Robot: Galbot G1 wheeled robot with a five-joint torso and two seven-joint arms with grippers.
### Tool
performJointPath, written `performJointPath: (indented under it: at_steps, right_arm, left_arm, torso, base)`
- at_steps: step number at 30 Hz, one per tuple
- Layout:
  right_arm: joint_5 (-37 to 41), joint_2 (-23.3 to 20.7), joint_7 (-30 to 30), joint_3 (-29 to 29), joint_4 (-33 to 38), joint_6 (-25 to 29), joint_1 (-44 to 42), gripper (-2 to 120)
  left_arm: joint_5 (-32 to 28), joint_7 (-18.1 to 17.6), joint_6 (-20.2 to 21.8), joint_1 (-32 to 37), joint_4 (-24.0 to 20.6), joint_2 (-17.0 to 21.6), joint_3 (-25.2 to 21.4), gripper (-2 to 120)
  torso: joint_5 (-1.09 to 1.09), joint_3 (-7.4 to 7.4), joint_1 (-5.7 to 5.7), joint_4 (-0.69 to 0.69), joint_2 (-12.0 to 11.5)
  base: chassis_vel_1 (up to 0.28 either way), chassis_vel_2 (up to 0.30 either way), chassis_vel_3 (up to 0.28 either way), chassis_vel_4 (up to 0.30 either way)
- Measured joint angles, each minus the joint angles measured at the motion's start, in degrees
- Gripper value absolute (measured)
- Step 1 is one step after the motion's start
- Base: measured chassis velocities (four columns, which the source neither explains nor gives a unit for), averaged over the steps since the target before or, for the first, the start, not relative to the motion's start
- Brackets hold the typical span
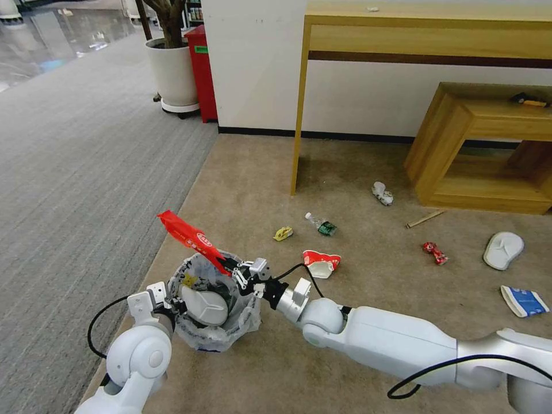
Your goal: Pick up the trash bin and place the garbage on the floor into it.
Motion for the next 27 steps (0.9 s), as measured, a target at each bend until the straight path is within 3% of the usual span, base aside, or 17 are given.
performJointPath:
  at_steps: [9,27]
  right_arm:
    - [-1.15,0.08,-1.12,0.07,-0.03,-0.04,-1.42,0]
    - [-0.28,-3.06,-1.11,2.97,3.28,-1.50,-1.69,68]
  left_arm:
    - [-0.26,0.02,0.00,-0.18,0.18,0.31,-0.48,0]
    - [-0.08,0.01,-0.09,-1.70,2.78,-0.31,-0.10,0]
  torso:
    - [0.00,0.00,0.00,0.00,0.00]
    - [0.00,0.00,0.00,0.00,0.01]
  base:
    - [0.000,0.000,0.000,0.000]
    - [0.000,0.000,0.000,0.000]
